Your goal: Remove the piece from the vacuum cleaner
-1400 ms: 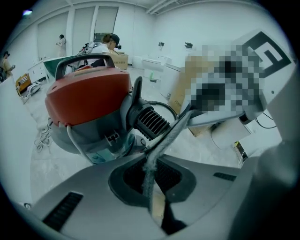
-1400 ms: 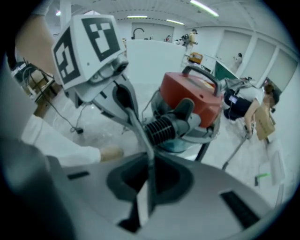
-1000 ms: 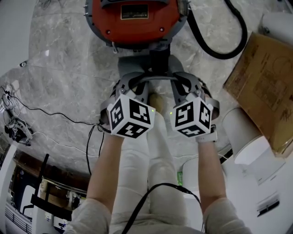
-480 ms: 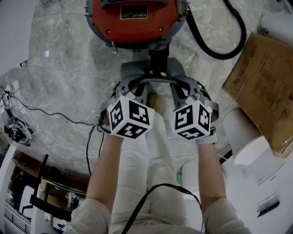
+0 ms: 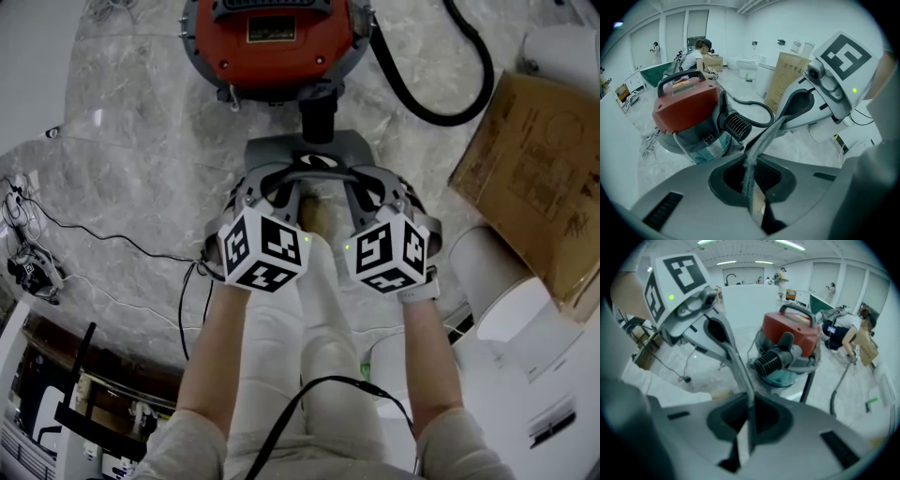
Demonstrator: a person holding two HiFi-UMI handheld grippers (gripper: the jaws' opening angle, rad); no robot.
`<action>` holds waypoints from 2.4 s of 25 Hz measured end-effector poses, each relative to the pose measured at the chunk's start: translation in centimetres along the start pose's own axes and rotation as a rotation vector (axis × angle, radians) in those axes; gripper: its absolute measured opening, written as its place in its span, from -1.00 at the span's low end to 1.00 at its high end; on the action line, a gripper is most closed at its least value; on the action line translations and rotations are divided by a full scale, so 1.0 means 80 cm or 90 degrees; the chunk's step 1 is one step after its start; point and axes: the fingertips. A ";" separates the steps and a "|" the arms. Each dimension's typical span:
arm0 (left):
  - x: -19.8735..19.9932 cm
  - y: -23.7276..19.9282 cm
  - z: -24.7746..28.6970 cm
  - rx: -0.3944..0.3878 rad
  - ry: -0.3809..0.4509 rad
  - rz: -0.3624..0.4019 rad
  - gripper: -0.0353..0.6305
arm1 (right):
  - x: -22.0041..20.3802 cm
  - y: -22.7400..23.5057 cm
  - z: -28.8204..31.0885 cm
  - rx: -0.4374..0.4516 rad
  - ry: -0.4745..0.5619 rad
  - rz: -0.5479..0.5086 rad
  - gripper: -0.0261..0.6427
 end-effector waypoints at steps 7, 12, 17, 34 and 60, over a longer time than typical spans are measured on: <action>0.011 0.016 -0.035 0.008 0.020 -0.005 -0.81 | 0.006 -0.012 -0.037 0.000 0.007 -0.019 -0.84; 0.025 0.028 -0.071 0.014 0.035 -0.021 -0.81 | 0.018 -0.018 -0.072 -0.003 0.025 -0.010 -0.84; 0.042 0.037 -0.108 0.020 0.049 -0.013 -0.81 | 0.031 -0.024 -0.112 -0.004 0.030 -0.022 -0.84; 0.091 0.070 -0.233 0.011 0.095 -0.039 -0.81 | 0.079 -0.046 -0.239 -0.015 0.072 -0.012 -0.84; 0.162 0.116 -0.396 -0.001 0.147 0.013 -0.81 | 0.129 -0.085 -0.412 0.028 0.093 -0.053 -0.84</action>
Point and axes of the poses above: the fingertips, and each gripper's own axes: z forward along the fingers, y to its right, x out of its top, and after that the axes turned 2 degrees about x, right-handed
